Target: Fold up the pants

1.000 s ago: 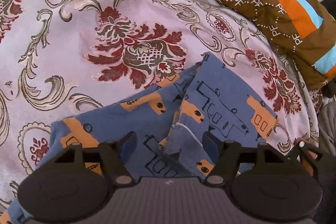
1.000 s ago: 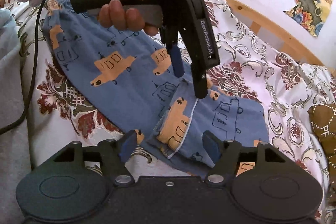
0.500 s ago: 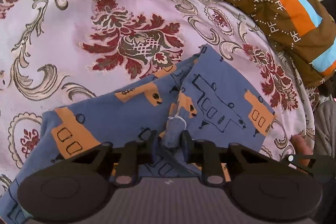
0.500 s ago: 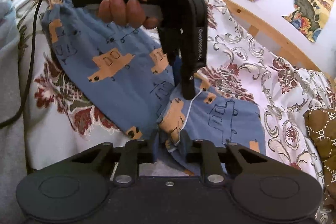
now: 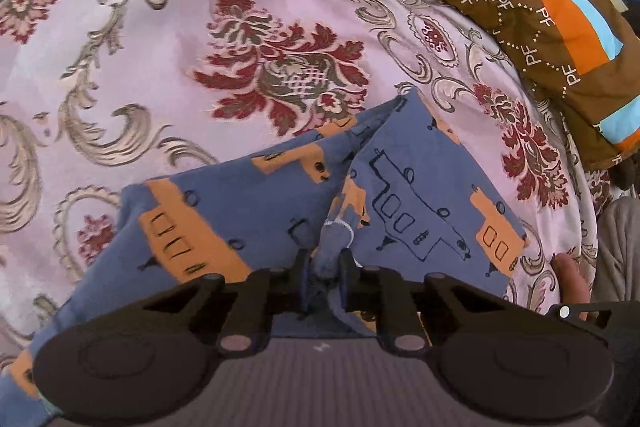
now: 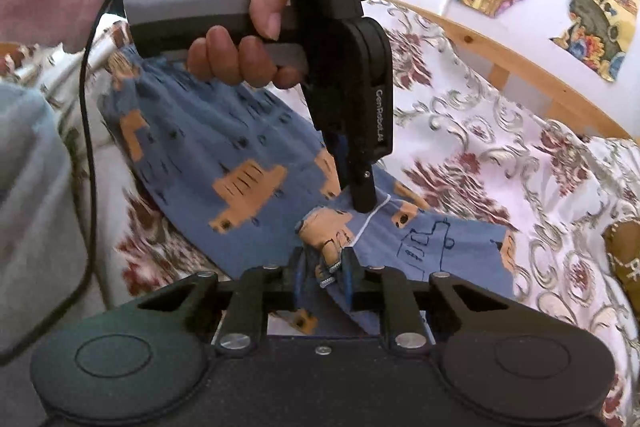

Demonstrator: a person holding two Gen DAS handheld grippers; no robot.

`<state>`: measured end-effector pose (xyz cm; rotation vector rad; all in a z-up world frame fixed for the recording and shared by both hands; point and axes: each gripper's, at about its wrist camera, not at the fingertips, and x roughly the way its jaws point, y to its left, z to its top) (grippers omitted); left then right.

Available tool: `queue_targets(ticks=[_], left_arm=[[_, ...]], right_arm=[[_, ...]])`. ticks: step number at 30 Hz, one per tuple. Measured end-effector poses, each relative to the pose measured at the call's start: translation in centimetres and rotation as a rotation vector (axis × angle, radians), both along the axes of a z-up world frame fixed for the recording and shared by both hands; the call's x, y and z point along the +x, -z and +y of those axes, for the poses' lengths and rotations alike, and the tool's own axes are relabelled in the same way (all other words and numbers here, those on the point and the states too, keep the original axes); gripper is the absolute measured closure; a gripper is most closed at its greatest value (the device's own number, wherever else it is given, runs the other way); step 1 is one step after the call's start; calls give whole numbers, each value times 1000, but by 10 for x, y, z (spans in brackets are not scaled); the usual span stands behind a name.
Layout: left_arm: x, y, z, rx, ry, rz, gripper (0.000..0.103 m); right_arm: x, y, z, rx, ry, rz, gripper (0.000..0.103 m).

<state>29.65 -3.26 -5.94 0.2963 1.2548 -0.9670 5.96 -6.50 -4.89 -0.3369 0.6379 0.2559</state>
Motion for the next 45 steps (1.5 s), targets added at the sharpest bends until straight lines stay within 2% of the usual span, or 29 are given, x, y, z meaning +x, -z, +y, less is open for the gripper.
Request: queue_targets(ticks=[8, 11, 13, 15, 16, 17, 18, 19, 21, 24, 26, 28, 31, 33, 38, 42, 45], left_arm=[[4, -14, 40, 28, -21, -45, 87], [4, -9, 49, 36, -33, -52, 87], [1, -4, 51, 47, -28, -69, 87], [-3, -1, 51, 54, -16, -93, 86], [-5, -1, 51, 56, -10, -106, 81], [-8, -3, 51, 60, -7, -124, 76], [-10, -6, 53, 66, -12, -153, 61], [-14, -12, 55, 77, -25, -194, 45], [-25, -25, 61, 78, -41, -279, 33], [-42, -41, 67, 47, -105, -349, 11], [-51, -44, 64, 24, -179, -347, 7], [-64, -36, 54, 51, -234, -337, 6], [-75, -15, 38, 169, -265, -325, 6], [-78, -4, 36, 202, -299, -292, 6], [-84, 6, 51, 179, -357, -231, 6], [-84, 7, 57, 137, -406, -194, 6], [-84, 10, 54, 116, -399, -176, 6]], right_arm=[[10, -4, 30, 37, -66, 11, 84], [14, 5, 37, 29, -81, 34, 83], [16, 11, 39, 19, -90, 57, 80], [14, 10, 38, 25, -100, 59, 66], [11, 8, 35, 31, -110, 54, 60], [7, 4, 31, 32, -117, 42, 41], [3, 0, 24, 34, -117, 27, 23], [-2, -5, 16, 33, -105, 9, 16], [-10, -15, -2, 4, -42, -51, 1], [-3, -15, -33, -110, 138, -112, 1], [12, -9, -53, -142, 270, -78, 1], [19, -6, -70, -101, 320, -43, 1], [8, -8, -86, -94, 299, -26, 1], [-8, -6, -91, -129, 235, -19, 1], [-32, 19, -84, -261, 186, -13, 1], [-22, 32, -78, -299, 188, -53, 1], [-8, 44, -76, -376, 230, -66, 2]])
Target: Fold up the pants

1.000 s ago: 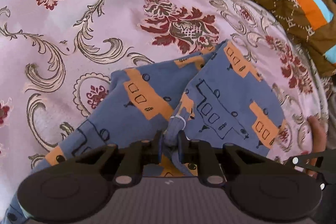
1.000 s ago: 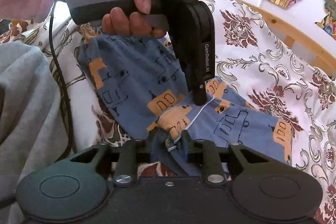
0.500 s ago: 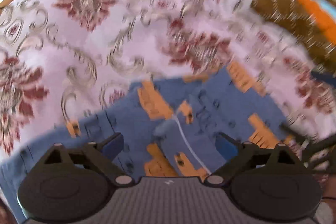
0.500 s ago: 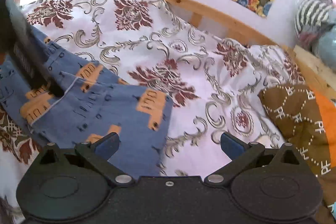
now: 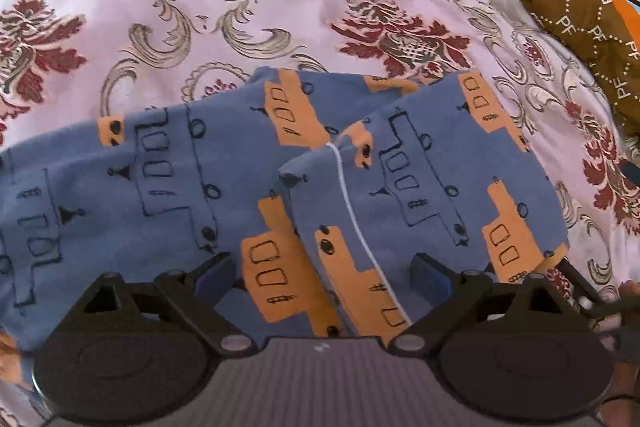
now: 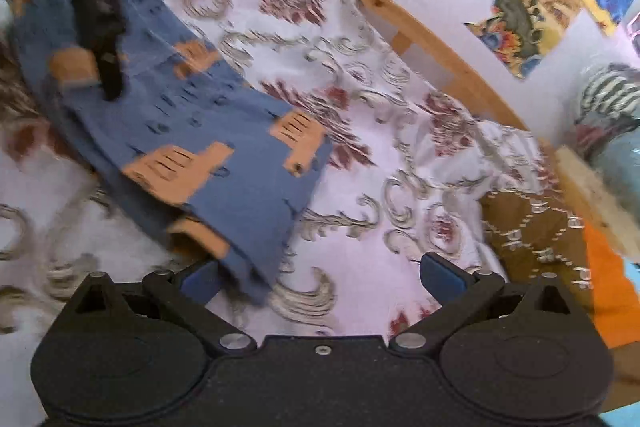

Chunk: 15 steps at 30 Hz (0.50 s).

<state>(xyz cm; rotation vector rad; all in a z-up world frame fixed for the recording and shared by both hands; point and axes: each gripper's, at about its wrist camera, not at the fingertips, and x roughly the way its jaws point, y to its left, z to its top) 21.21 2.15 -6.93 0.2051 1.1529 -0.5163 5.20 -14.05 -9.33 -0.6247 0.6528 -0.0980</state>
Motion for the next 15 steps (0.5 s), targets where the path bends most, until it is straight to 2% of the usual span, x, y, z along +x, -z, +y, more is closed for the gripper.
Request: queue_targets(ticks=[4, 6, 8, 14, 15], left_arm=[[1, 8, -7, 51, 11, 11, 6], [0, 10, -9, 69, 18, 6, 6], [0, 12, -10, 91, 25, 9, 5], [2, 15, -11, 101, 22, 21, 2], [2, 15, -11, 98, 20, 23, 2]], right_arm=[[0, -9, -13, 29, 72, -62, 2], [-1, -18, -26, 64, 149, -110, 1], [-2, -25, -41, 122, 194, -119, 1], [-2, -9, -46, 82, 172, -58, 1], [-5, -12, -42, 78, 152, -72, 1]])
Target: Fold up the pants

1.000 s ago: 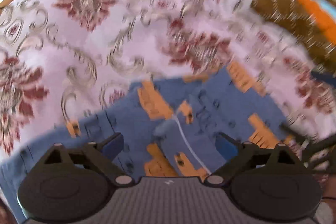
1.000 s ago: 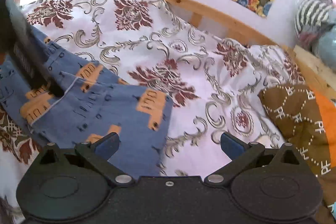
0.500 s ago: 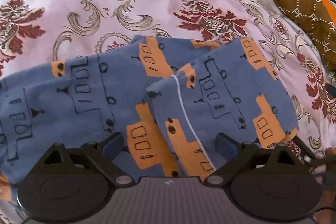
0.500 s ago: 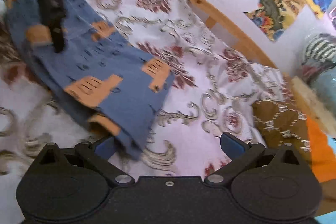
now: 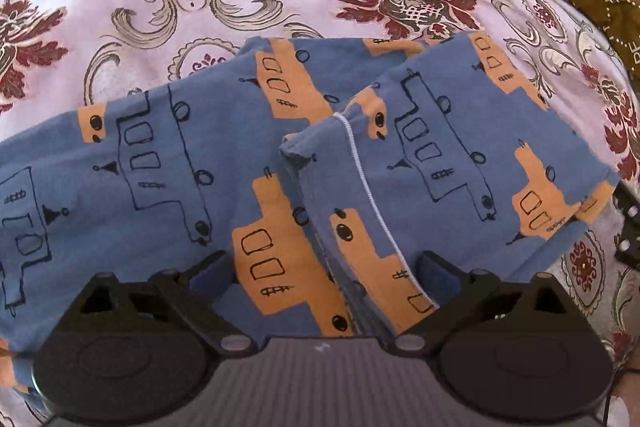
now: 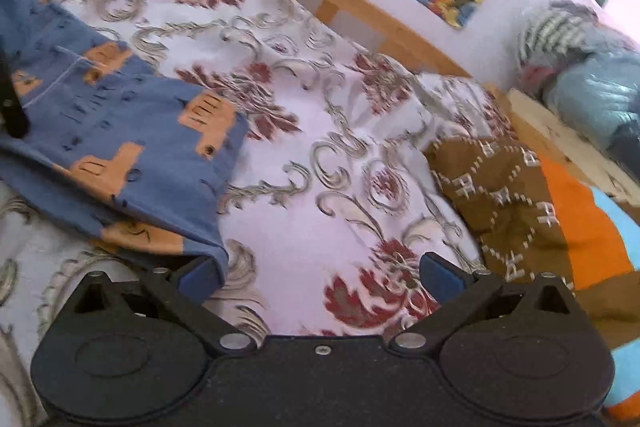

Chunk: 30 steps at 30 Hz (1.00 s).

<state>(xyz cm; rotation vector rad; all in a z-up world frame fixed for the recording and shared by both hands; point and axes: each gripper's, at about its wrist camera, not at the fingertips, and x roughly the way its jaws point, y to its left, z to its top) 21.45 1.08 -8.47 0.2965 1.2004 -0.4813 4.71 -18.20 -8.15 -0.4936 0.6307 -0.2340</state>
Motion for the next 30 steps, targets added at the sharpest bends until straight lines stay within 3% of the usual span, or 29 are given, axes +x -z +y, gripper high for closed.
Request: queue_targets(ticks=[2, 5, 9, 12, 15, 18, 21, 26, 30], left_arm=[[-1, -1, 0, 1, 0, -2, 2], [-1, -2, -1, 4, -2, 0, 2], [-2, -4, 1, 4, -18, -6, 2], [-1, -4, 3, 2, -28, -8, 1], [0, -1, 1, 5, -28, -7, 0], [0, -1, 4, -8, -32, -4, 0], [2, -9, 13, -41, -69, -2, 2], [-9, -65, 64, -121, -164, -136, 2], [-23, -107, 124, -114, -238, -287, 0]], right_arm=[[-8, -8, 10, -24, -45, -48, 1], [-13, -18, 20, -55, -85, -36, 1], [-16, -49, 7, -17, -30, -100, 1], [4, -58, -2, 93, -16, -103, 1], [32, -39, 5, 144, -51, -41, 1], [53, -8, 14, 123, -67, 47, 1], [55, 6, 15, 83, -61, 78, 1], [39, -27, 26, 113, -99, -36, 1], [40, -36, 61, 173, -231, -24, 1]])
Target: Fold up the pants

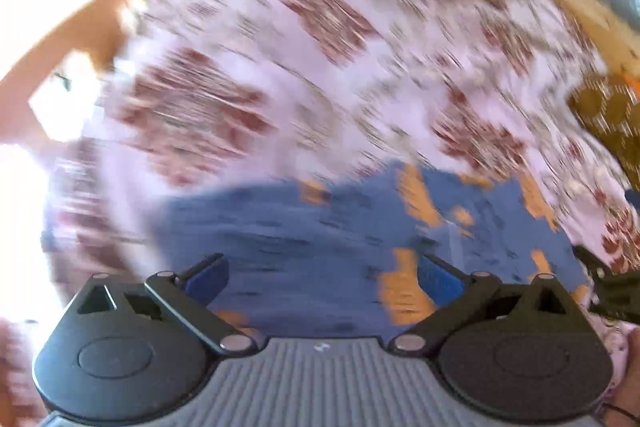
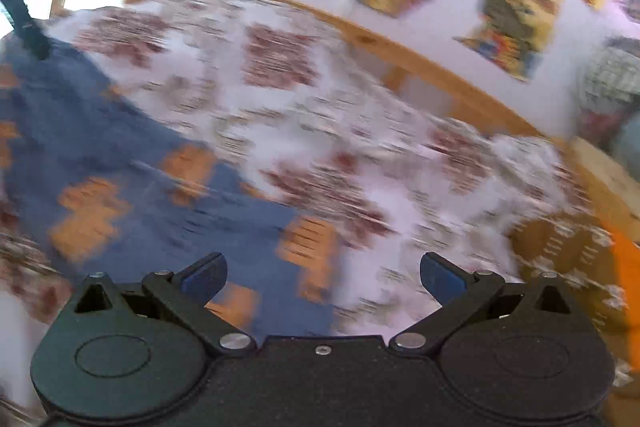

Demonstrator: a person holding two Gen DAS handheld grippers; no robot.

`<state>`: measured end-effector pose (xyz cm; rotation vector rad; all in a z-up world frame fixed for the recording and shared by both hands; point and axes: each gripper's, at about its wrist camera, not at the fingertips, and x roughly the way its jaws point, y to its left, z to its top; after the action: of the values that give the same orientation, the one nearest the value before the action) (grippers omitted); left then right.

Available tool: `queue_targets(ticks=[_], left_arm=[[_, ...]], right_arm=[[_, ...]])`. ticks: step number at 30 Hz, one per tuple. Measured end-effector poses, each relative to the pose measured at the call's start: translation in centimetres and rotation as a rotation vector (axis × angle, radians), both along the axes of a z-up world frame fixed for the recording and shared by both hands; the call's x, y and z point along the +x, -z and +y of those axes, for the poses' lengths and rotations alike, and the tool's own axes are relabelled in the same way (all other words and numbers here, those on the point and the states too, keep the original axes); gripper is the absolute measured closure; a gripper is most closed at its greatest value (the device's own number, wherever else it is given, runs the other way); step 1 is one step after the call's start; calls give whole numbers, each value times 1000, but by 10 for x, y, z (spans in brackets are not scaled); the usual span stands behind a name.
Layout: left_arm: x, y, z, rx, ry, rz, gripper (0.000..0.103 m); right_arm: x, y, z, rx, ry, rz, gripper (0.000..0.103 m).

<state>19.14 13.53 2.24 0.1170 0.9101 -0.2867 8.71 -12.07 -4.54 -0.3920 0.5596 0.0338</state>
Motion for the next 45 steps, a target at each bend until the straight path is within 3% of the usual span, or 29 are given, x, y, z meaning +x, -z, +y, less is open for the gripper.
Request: queue_targets(ticks=[4, 10, 13, 16, 19, 24, 27, 29, 32, 38, 45], left_arm=[[1, 4, 57, -8, -39, -73, 0], [10, 33, 100, -253, 31, -35, 7], [12, 37, 105, -336, 92, -44, 18], [11, 40, 112, -398, 100, -35, 18], [20, 48, 114, -349, 51, 10, 19], [24, 52, 112, -333, 33, 47, 23], [27, 50, 106, -282, -16, 98, 69], [30, 48, 111, -337, -52, 134, 78], [31, 42, 111, -371, -69, 153, 81], [28, 25, 92, -307, -92, 139, 83], [11, -16, 44, -169, -33, 4, 84]], right_arm=[[7, 11, 44, -5, -138, 33, 1], [21, 22, 75, -54, -201, 75, 1], [25, 27, 76, -38, -190, 103, 1], [26, 33, 74, -27, -179, 119, 1], [27, 36, 72, -3, -166, 129, 1], [30, 40, 75, -11, -161, 124, 1], [31, 42, 76, -21, -162, 122, 1], [31, 43, 76, -21, -161, 119, 1], [31, 43, 75, -7, -158, 122, 1], [30, 43, 73, 9, -157, 118, 1], [27, 29, 61, 64, -137, 66, 1]])
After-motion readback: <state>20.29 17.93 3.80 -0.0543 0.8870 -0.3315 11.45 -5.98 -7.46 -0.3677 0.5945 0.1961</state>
